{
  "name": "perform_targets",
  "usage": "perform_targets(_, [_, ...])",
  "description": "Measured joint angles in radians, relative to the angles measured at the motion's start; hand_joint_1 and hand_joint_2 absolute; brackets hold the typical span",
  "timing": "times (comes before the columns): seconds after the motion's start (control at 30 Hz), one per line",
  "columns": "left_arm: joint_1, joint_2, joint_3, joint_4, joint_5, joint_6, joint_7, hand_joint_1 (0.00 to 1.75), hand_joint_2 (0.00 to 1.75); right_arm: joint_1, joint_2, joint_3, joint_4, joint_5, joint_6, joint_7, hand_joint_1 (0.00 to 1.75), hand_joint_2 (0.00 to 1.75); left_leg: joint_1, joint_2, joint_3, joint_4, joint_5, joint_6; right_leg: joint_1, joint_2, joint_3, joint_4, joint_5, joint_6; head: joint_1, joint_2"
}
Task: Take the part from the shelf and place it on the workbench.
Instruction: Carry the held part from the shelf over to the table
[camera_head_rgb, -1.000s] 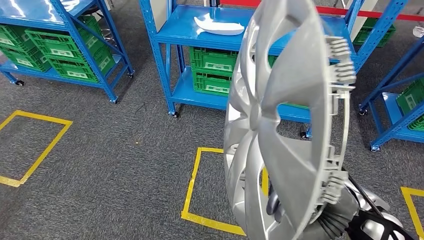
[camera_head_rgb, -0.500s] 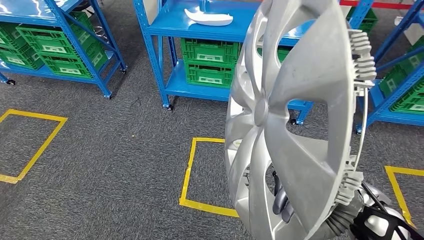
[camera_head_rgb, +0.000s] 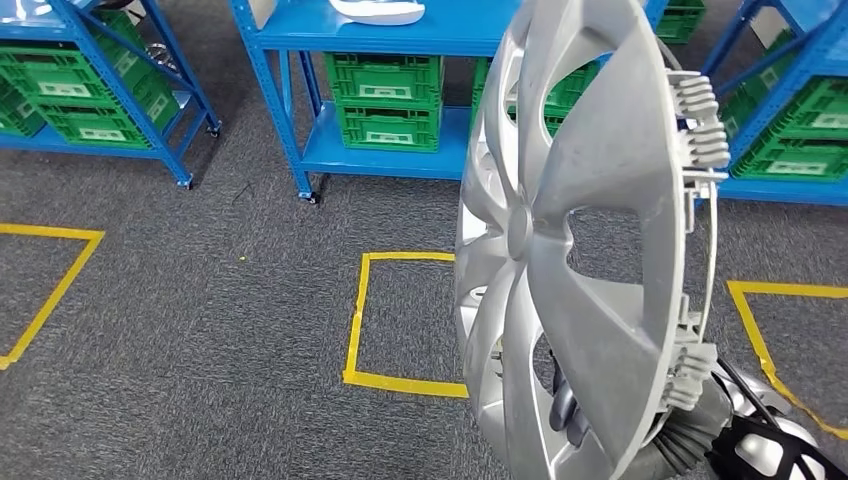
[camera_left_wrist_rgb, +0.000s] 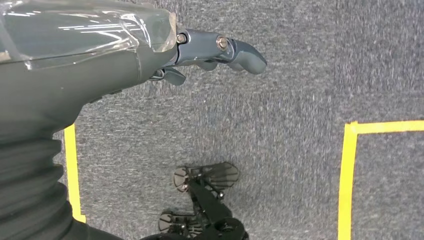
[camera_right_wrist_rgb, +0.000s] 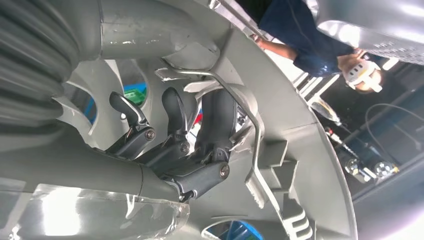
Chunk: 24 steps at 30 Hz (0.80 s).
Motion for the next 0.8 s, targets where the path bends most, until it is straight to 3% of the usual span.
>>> perform_targets(0.03, [0.0, 0.0, 0.002, 0.002, -0.001, 0.0, 0.0, 0.0, 1.75, -0.001, -0.002, 0.0, 0.002, 0.0, 0.0, -0.001, 1.61, 1.75, 0.001, 0.009, -0.019, 0.017, 0.008, -0.009, 0.002, -0.008, 0.03, -0.055, -0.006, -0.008, 0.001, 0.0])
perform_targets(0.07, [-0.001, 0.0, 0.005, 0.003, -0.003, 0.0, -0.001, 0.0, 1.75, -0.002, -0.004, 0.0, 0.003, 0.001, -0.001, -0.001, 1.61, 1.75, 0.002, 0.011, -0.034, 0.031, 0.01, -0.018, 0.003, -0.013, 0.044, -0.092, -0.016, -0.023, 0.001, 0.0])
perform_targets(0.1, [-0.001, 0.0, 0.007, 0.004, -0.006, 0.0, -0.002, 0.0, 1.75, -0.003, -0.005, 0.001, 0.004, 0.004, -0.003, -0.001, 1.61, 1.75, 0.005, 0.003, -0.04, 0.043, -0.008, -0.024, 0.002, -0.009, 0.035, -0.09, -0.008, -0.036, 0.0, 0.0])
perform_targets(0.13, [-0.001, 0.001, 0.009, 0.005, -0.011, 0.0, -0.004, 0.0, 1.75, -0.005, -0.007, 0.001, 0.005, 0.008, -0.006, 0.0, 1.61, 1.75, 0.008, -0.011, -0.049, 0.071, -0.044, -0.029, 0.0, -0.008, 0.025, -0.09, 0.001, -0.047, 0.0, 0.0])
perform_targets(0.2, [-0.001, 0.001, 0.012, 0.006, -0.02, 0.0, -0.008, 0.0, 1.75, -0.007, -0.01, 0.003, 0.005, 0.015, -0.012, 0.001, 1.61, 1.75, 0.01, -0.04, -0.073, 0.18, -0.148, -0.037, 0.003, -0.004, 0.003, -0.09, 0.022, -0.063, -0.003, 0.0])
perform_targets(0.23, [-0.001, 0.001, 0.014, 0.007, -0.024, 0.0, -0.011, 0.0, 1.75, -0.006, -0.011, 0.003, 0.005, 0.017, -0.014, 0.001, 1.61, 1.75, 0.01, -0.045, -0.083, 0.243, -0.187, -0.038, 0.005, -0.002, -0.009, -0.089, 0.032, -0.066, -0.003, 0.0])
perform_targets(0.27, [-0.002, 0.001, 0.016, 0.008, -0.027, 0.0, -0.013, 0.0, 1.75, -0.006, -0.012, 0.004, 0.005, 0.017, -0.016, 0.001, 1.61, 1.75, 0.01, -0.047, -0.085, 0.289, -0.204, -0.037, 0.009, 0.001, -0.022, -0.089, 0.043, -0.068, -0.004, 0.0])
perform_targets(0.3, [-0.002, 0.001, 0.019, 0.01, -0.03, -0.001, -0.017, 0.0, 1.75, -0.006, -0.013, 0.004, 0.005, 0.018, -0.017, 0.001, 1.61, 1.75, 0.009, -0.047, -0.072, 0.307, -0.2, -0.033, 0.013, 0.004, -0.036, -0.089, 0.054, -0.068, -0.004, 0.0])
perform_targets(0.33, [-0.003, 0.001, 0.021, 0.011, -0.034, -0.001, -0.021, 0.0, 1.75, -0.006, -0.014, 0.004, 0.005, 0.018, -0.018, 0.001, 1.61, 1.75, 0.008, -0.049, -0.042, 0.289, -0.18, -0.026, 0.017, 0.007, -0.049, -0.088, 0.064, -0.069, -0.004, 0.0])
perform_targets(0.4, [-0.005, 0.002, 0.023, 0.012, -0.042, -0.002, -0.031, 0.0, 1.75, -0.008, -0.016, 0.004, 0.005, 0.015, -0.021, 0.001, 1.61, 1.75, -0.001, -0.056, 0.059, 0.167, -0.143, 0.0, 0.022, 0.013, -0.07, -0.089, 0.085, -0.069, -0.004, 0.0])
perform_targets(0.47, [-0.009, 0.004, 0.023, 0.012, -0.049, -0.004, -0.039, 0.0, 1.75, -0.012, -0.018, 0.004, 0.005, 0.013, -0.024, 0.001, 1.61, 1.75, -0.011, -0.063, 0.151, 0.033, -0.148, 0.021, 0.023, 0.015, -0.08, -0.092, 0.104, -0.062, -0.003, 0.0])
perform_targets(0.5, [-0.011, 0.004, 0.024, 0.012, -0.051, -0.004, -0.042, 0.0, 1.75, -0.013, -0.019, 0.004, 0.005, 0.012, -0.025, 0.001, 1.61, 1.75, -0.018, -0.064, 0.17, -0.002, -0.154, 0.025, 0.018, 0.014, -0.081, -0.095, 0.113, -0.057, -0.003, 0.0])
perform_targets(0.57, [-0.013, 0.005, 0.028, 0.013, -0.058, -0.005, -0.047, 0.0, 1.75, -0.016, -0.02, 0.004, 0.005, 0.01, -0.026, 0.0, 1.61, 1.75, -0.024, -0.062, 0.168, -0.026, -0.131, 0.026, 0.011, 0.014, -0.083, -0.107, 0.133, -0.044, -0.005, 0.0])
perform_targets(0.6, [-0.014, 0.005, 0.03, 0.014, -0.062, -0.005, -0.049, 0.0, 1.75, -0.016, -0.02, 0.003, 0.005, 0.008, -0.025, 0.0, 1.61, 1.75, -0.024, -0.06, 0.164, -0.039, -0.113, 0.03, 0.009, 0.015, -0.088, -0.106, 0.129, -0.042, -0.006, 0.0])
perform_targets(0.67, [-0.016, 0.004, 0.032, 0.017, -0.071, -0.006, -0.053, 0.0, 1.75, -0.018, -0.022, 0.001, 0.004, 0.003, -0.024, -0.001, 1.61, 1.75, -0.018, -0.053, 0.147, -0.06, -0.077, 0.036, 0.011, 0.016, -0.108, -0.057, 0.067, -0.051, -0.004, 0.0])
perform_targets(0.73, [-0.018, 0.003, 0.032, 0.02, -0.074, -0.007, -0.054, 0.0, 1.75, -0.02, -0.023, 0.0, 0.004, 0.0, -0.023, -0.002, 1.61, 1.75, -0.017, -0.049, 0.115, -0.06, -0.049, 0.037, 0.008, 0.016, -0.134, 0.063, -0.024, -0.056, -0.002, 0.0])
perform_targets(0.77, [-0.018, 0.002, 0.033, 0.022, -0.074, -0.007, -0.054, 0.0, 1.75, -0.02, -0.023, 0.0, 0.004, 0.0, -0.023, -0.002, 1.61, 1.75, -0.016, -0.048, 0.097, -0.058, -0.036, 0.034, 0.006, 0.016, -0.141, 0.124, -0.046, -0.049, -0.002, 0.0])
perform_targets(0.8, [-0.018, 0.001, 0.033, 0.024, -0.074, -0.008, -0.054, 0.0, 1.75, -0.02, -0.023, 0.0, 0.004, 0.0, -0.023, -0.002, 1.61, 1.75, -0.014, -0.046, 0.078, -0.053, -0.024, 0.031, 0.003, 0.016, -0.137, 0.167, -0.045, -0.035, -0.002, 0.0])
